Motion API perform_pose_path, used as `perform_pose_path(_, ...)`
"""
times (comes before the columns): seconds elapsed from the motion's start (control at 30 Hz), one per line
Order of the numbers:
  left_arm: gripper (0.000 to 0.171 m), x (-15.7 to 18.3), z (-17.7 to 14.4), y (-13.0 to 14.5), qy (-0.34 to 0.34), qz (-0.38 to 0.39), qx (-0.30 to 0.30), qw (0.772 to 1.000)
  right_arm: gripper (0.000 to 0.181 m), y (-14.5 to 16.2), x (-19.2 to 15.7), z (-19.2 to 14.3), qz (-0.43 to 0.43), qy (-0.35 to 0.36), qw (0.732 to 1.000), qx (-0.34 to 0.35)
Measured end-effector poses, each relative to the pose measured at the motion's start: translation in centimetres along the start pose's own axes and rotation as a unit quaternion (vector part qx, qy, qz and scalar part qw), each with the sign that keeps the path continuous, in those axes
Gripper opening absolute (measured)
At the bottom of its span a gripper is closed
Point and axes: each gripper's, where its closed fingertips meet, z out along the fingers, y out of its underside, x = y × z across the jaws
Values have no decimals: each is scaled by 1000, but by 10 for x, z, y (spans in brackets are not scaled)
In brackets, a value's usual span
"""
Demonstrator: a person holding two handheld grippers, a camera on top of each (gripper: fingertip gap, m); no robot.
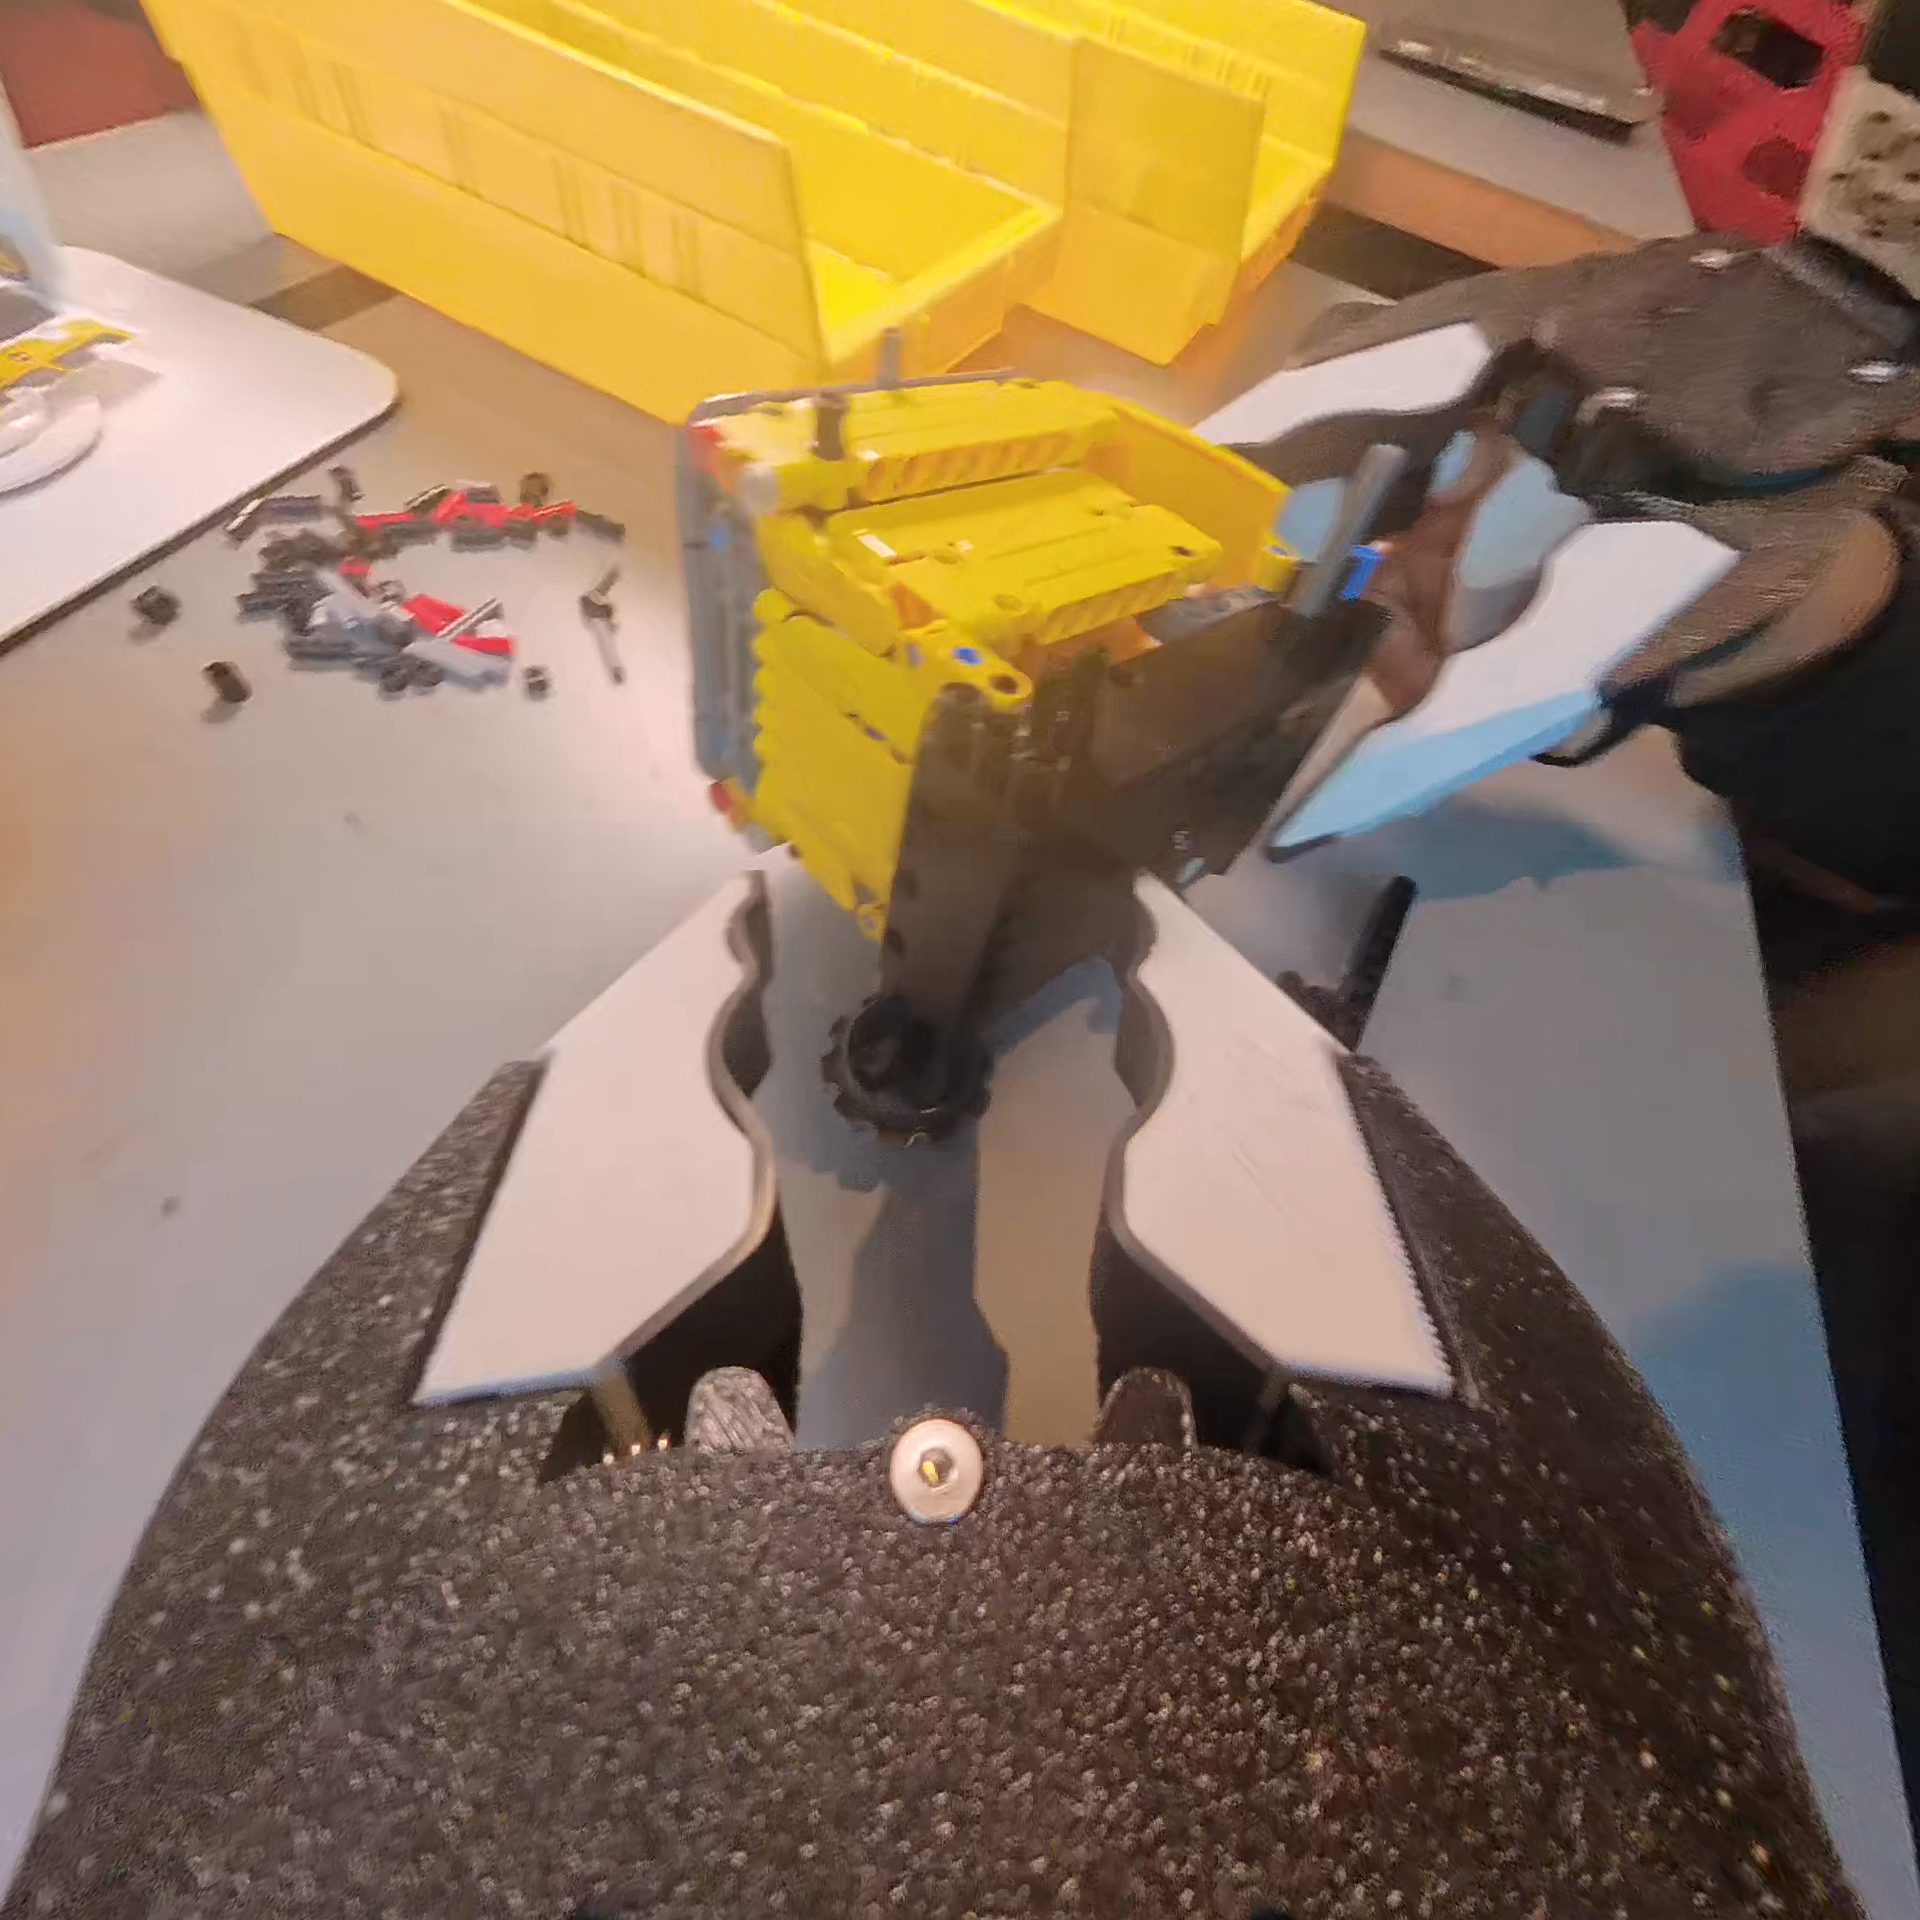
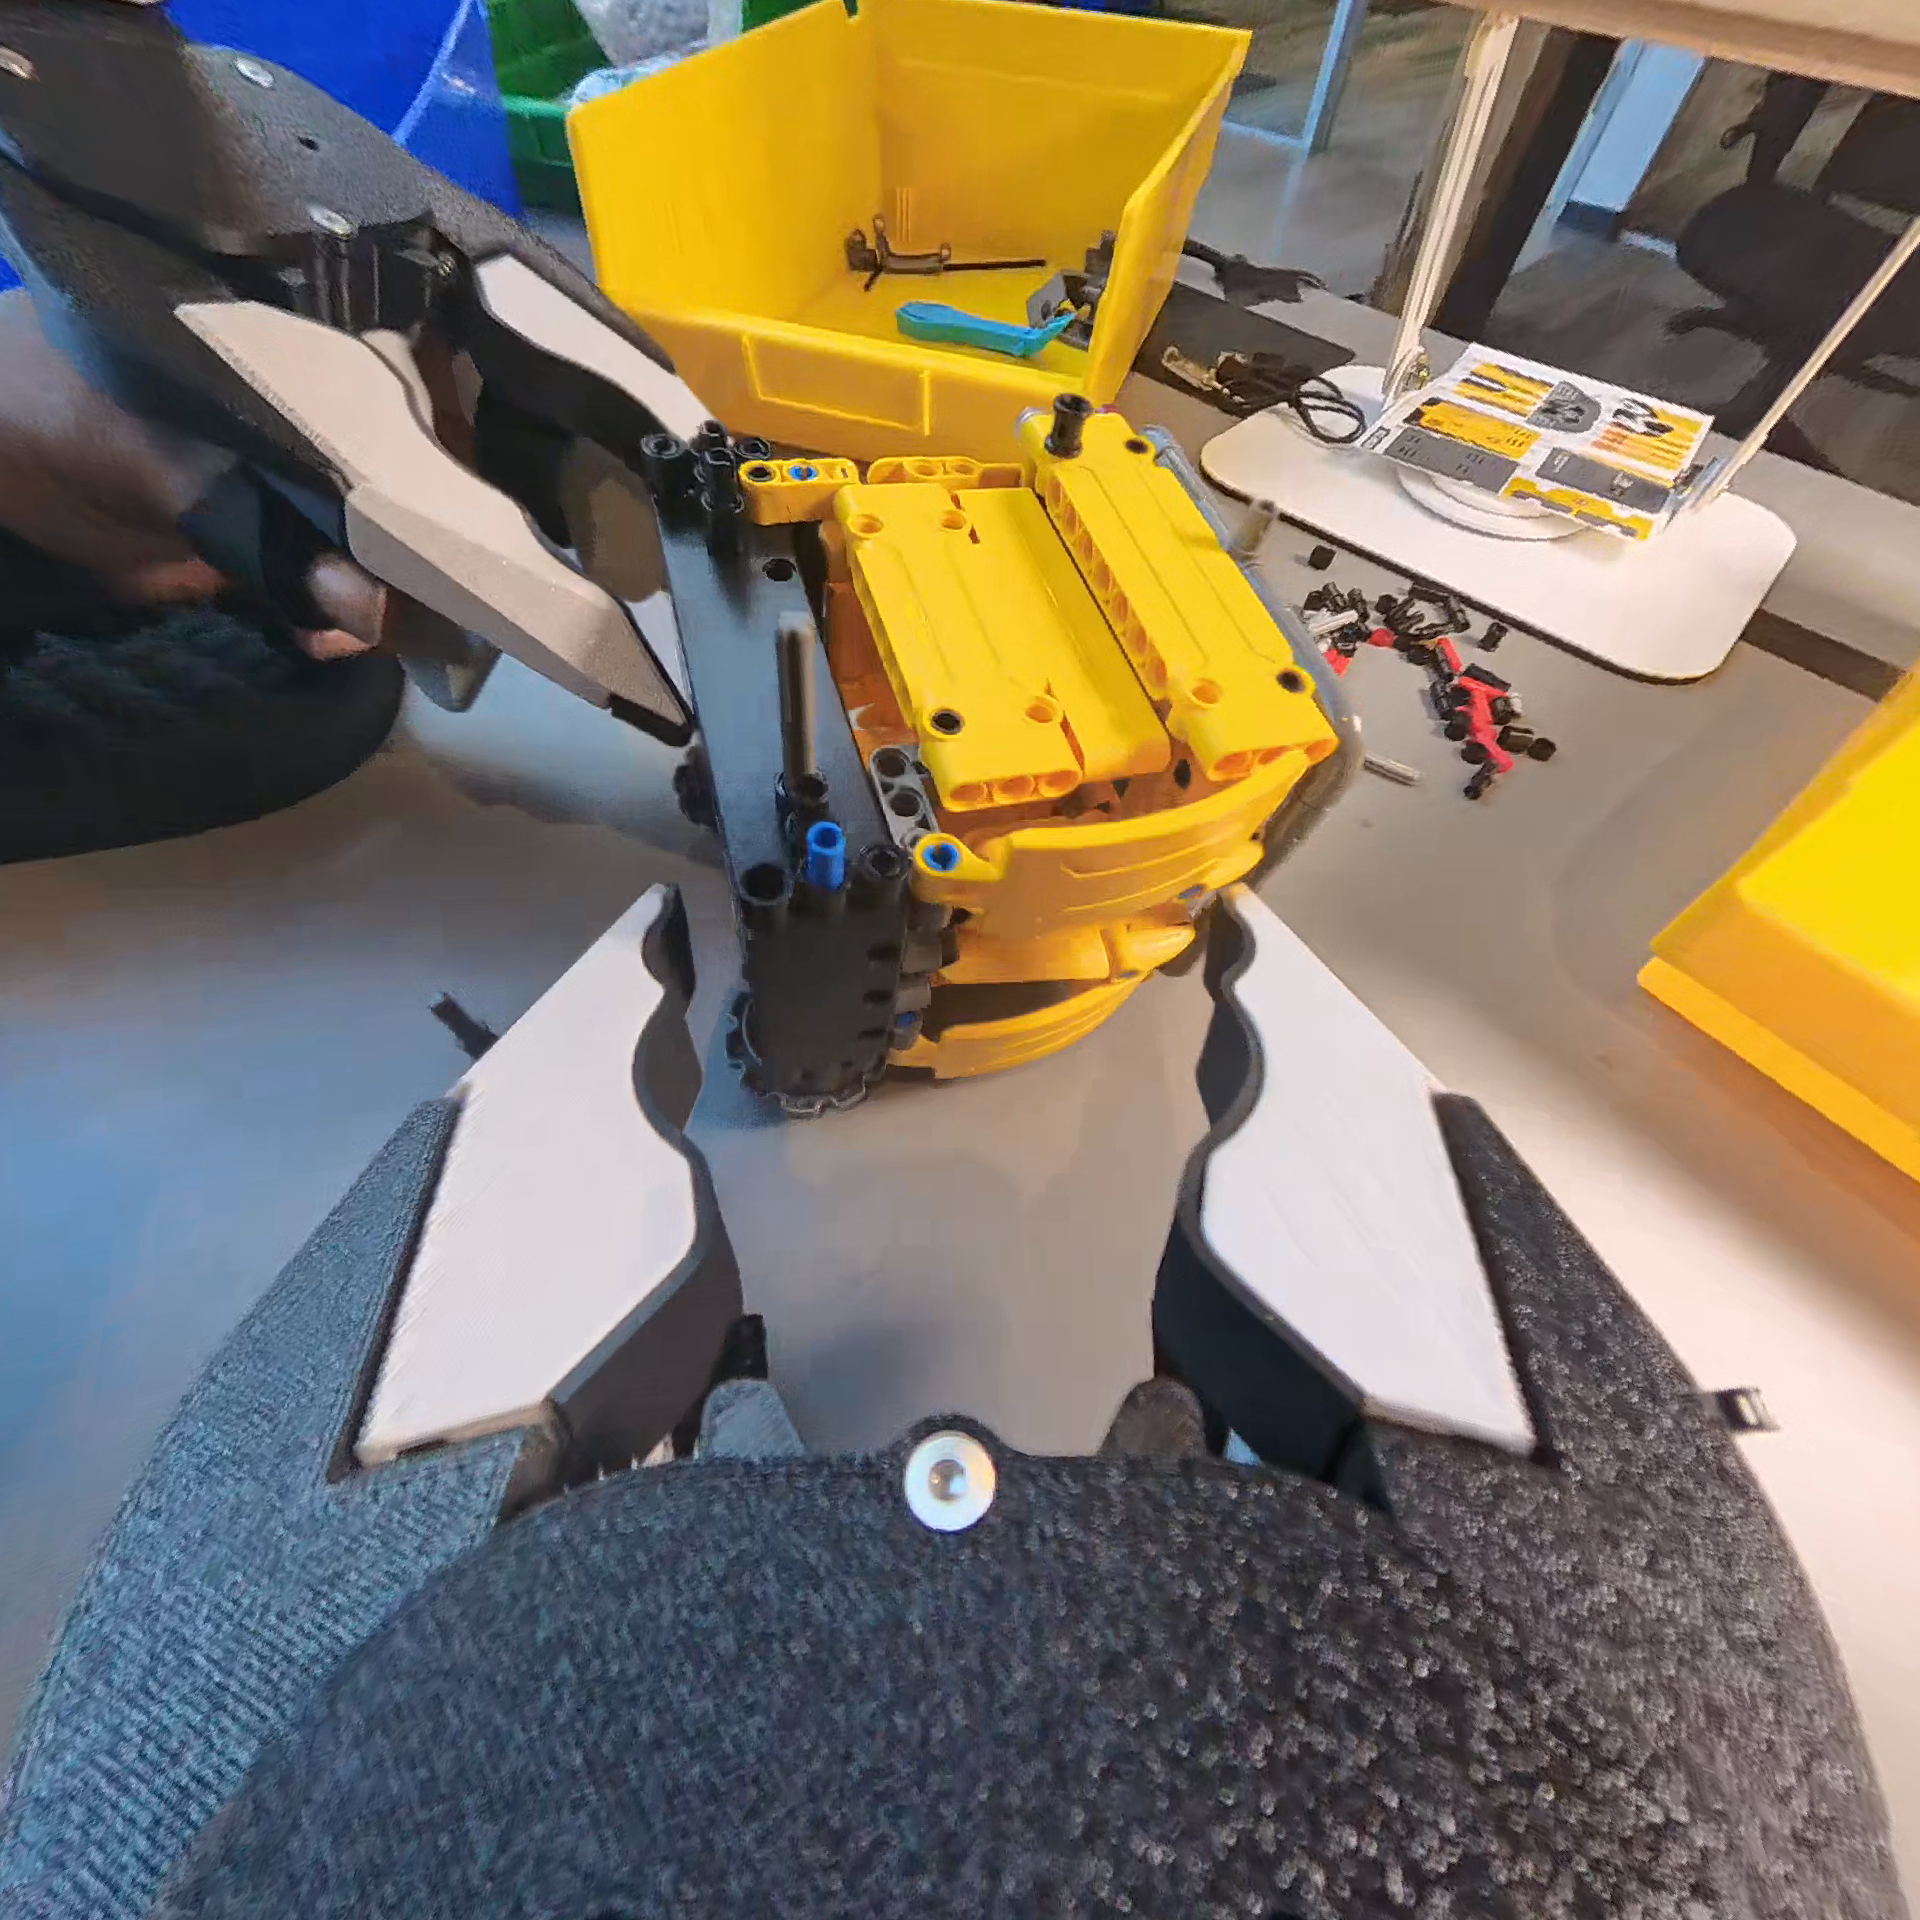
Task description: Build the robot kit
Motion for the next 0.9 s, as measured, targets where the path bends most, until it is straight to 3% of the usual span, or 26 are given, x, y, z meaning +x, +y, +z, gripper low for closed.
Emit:
perform_pose_path(0.03, 48, 8, 1, -1, 7, 12, -3, 1000, 95, 1, 3, 0, -19, -9, 1000, -4)
perform_pose_path(0.1, 38, 15, 2, 3, -21, 58, -19, 998, 84, 3, 8, -4, -75, -60, 995, 3)
perform_pose_path(0.17, 31, 26, 5, 6, -34, 103, -25, 994, 54, 10, 5, -12, -103, -148, 984, 4)
perform_pose_path(0.2, 29, 32, 7, 7, -34, 113, -27, 993, 47, 10, 7, -14, -105, -171, 980, 12)
perform_pose_path(0.43, 28, 41, 12, 9, -37, 113, -32, 992, 47, 6, 10, -16, -113, -189, 975, 16)
perform_pose_path(0.9, 28, 55, -3, 22, -19, 118, -39, 992, 48, 11, -22, -34, -122, -158, 980, -4)
